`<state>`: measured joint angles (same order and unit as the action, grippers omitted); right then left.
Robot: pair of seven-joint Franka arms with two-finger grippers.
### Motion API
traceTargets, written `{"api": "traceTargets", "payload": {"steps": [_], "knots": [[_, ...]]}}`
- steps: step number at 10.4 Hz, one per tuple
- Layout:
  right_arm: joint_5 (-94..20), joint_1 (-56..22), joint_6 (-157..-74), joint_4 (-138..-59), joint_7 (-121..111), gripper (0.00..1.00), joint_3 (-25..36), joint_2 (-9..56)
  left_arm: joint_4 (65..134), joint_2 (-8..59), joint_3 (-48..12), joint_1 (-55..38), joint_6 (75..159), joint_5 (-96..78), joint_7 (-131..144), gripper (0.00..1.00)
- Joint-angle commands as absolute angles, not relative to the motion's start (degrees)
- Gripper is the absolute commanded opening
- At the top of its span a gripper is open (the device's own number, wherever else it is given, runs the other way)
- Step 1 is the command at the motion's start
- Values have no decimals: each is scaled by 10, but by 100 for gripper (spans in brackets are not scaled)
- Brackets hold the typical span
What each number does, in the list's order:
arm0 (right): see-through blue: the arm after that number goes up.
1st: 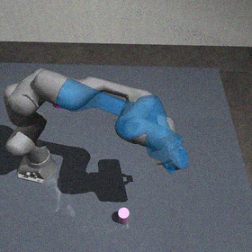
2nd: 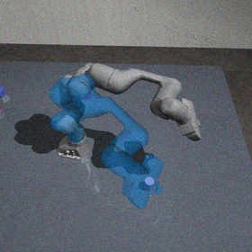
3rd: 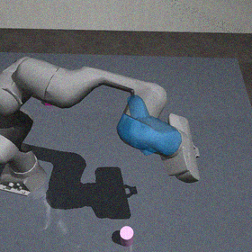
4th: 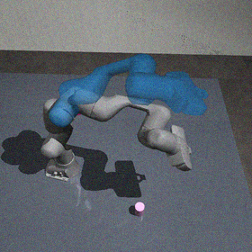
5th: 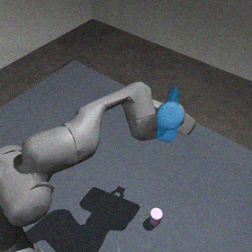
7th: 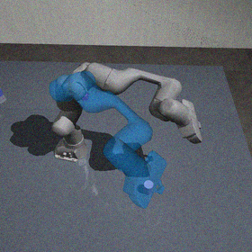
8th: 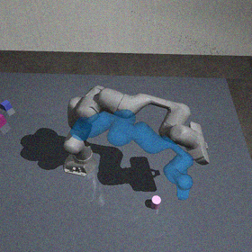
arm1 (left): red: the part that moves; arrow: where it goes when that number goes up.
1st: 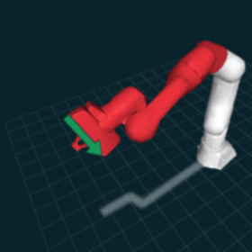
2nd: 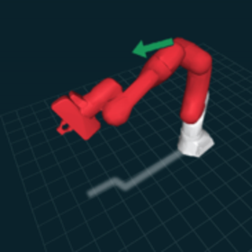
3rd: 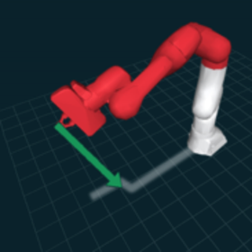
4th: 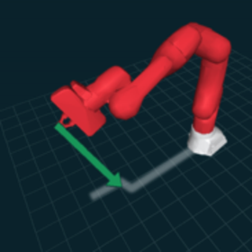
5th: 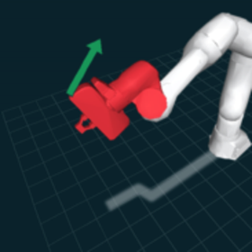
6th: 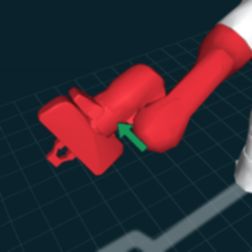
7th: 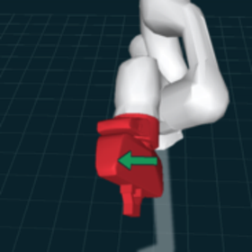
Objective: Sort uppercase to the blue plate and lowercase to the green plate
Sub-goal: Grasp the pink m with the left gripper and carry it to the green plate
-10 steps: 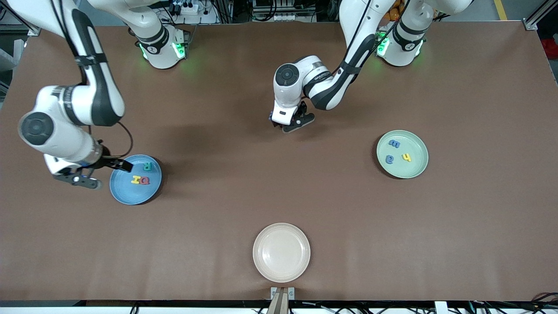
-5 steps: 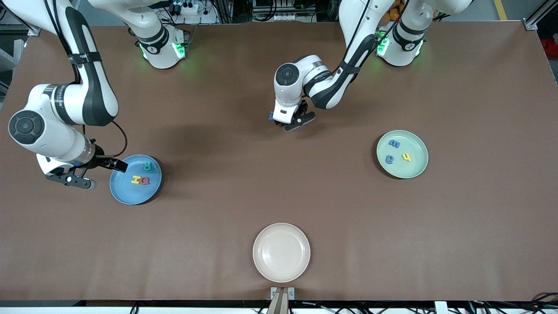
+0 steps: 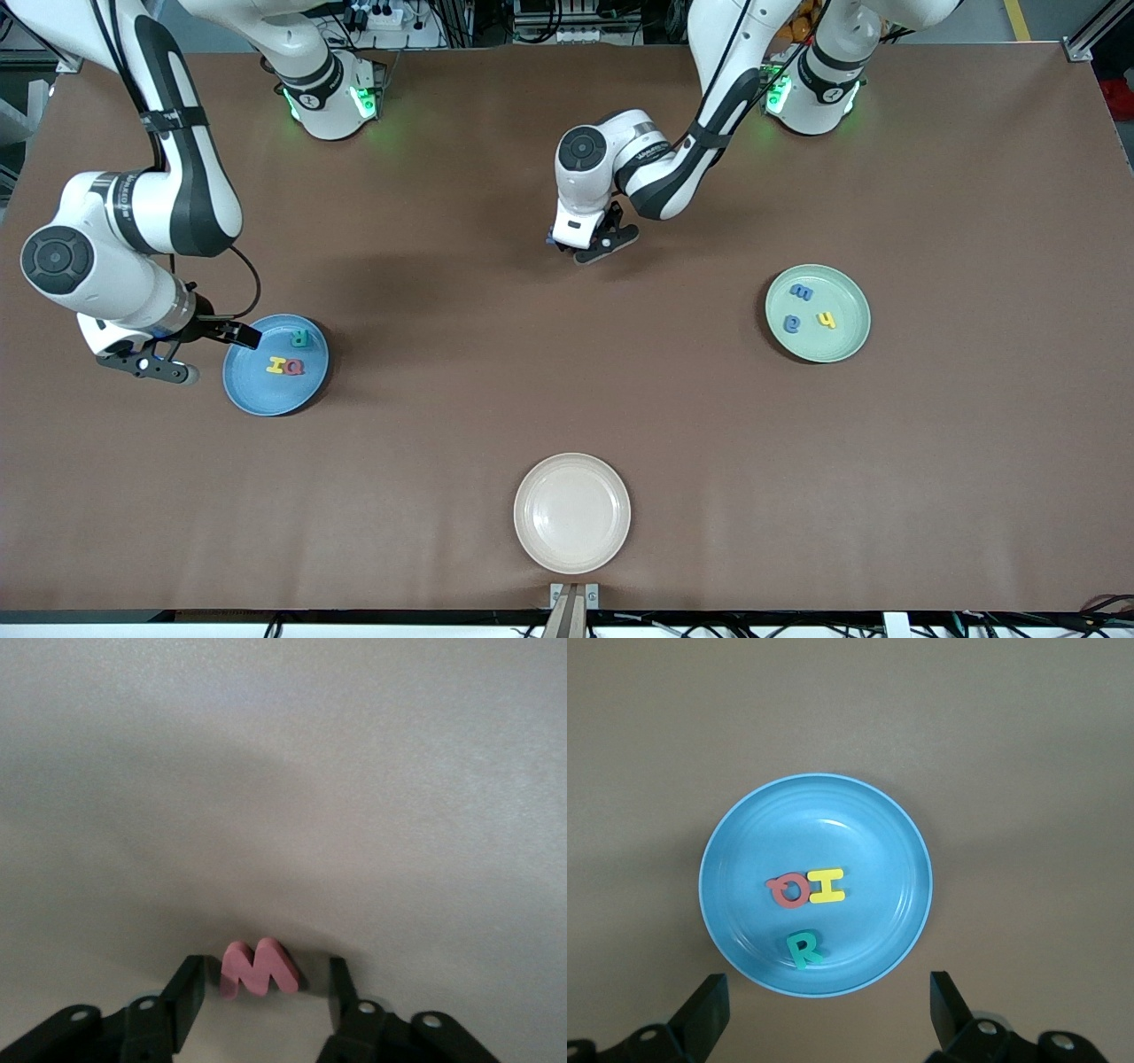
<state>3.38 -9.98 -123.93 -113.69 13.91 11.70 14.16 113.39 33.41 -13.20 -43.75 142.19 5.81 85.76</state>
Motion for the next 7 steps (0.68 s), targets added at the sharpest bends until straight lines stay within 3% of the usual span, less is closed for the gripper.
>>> {"api": "traceTargets", "payload": {"steps": [1,6,7], "knots": [[30,-96,-1235,-1139,130,100,112,139,1148,325,-133,-439,1427,69,878,56],[30,-99,-1236,-1138,135,100,112,139,1148,327,-132,-439,1427,69,878,30],[30,-100,-1236,-1137,138,100,111,139,1148,327,-132,-438,1427,69,878,30]]}}
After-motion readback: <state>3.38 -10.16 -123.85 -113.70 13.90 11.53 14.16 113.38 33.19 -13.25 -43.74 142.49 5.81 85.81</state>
